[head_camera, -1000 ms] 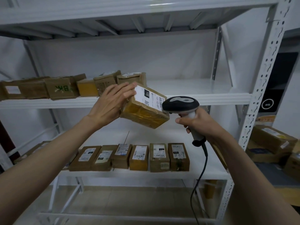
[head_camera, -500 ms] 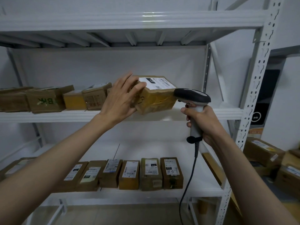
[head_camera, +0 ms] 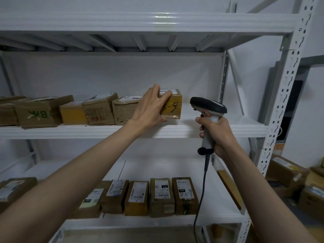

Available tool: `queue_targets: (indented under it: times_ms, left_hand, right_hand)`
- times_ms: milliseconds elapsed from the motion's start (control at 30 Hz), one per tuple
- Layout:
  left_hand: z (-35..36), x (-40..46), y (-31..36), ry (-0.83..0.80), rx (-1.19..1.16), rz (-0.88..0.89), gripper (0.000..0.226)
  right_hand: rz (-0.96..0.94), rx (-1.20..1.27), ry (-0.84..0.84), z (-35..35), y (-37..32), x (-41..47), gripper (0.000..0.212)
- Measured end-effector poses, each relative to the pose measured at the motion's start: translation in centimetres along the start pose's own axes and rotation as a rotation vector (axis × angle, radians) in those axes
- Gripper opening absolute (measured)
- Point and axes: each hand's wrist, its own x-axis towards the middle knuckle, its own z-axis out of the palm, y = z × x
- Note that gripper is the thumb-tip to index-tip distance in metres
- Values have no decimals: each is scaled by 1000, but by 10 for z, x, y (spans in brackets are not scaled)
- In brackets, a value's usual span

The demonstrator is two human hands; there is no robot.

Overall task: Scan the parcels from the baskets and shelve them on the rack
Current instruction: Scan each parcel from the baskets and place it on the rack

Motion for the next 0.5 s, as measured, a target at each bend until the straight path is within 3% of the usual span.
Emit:
queue_targets:
  times_ms: [267,500]
  left_hand:
    - [28,2,-8,-126,61,-75,91]
    - [41,-1,-20,-118,219,18,93]
  right_hand:
    - [68,-11,-4,14,20,5,21]
    - [87,-32,15,13,44,-7,18]
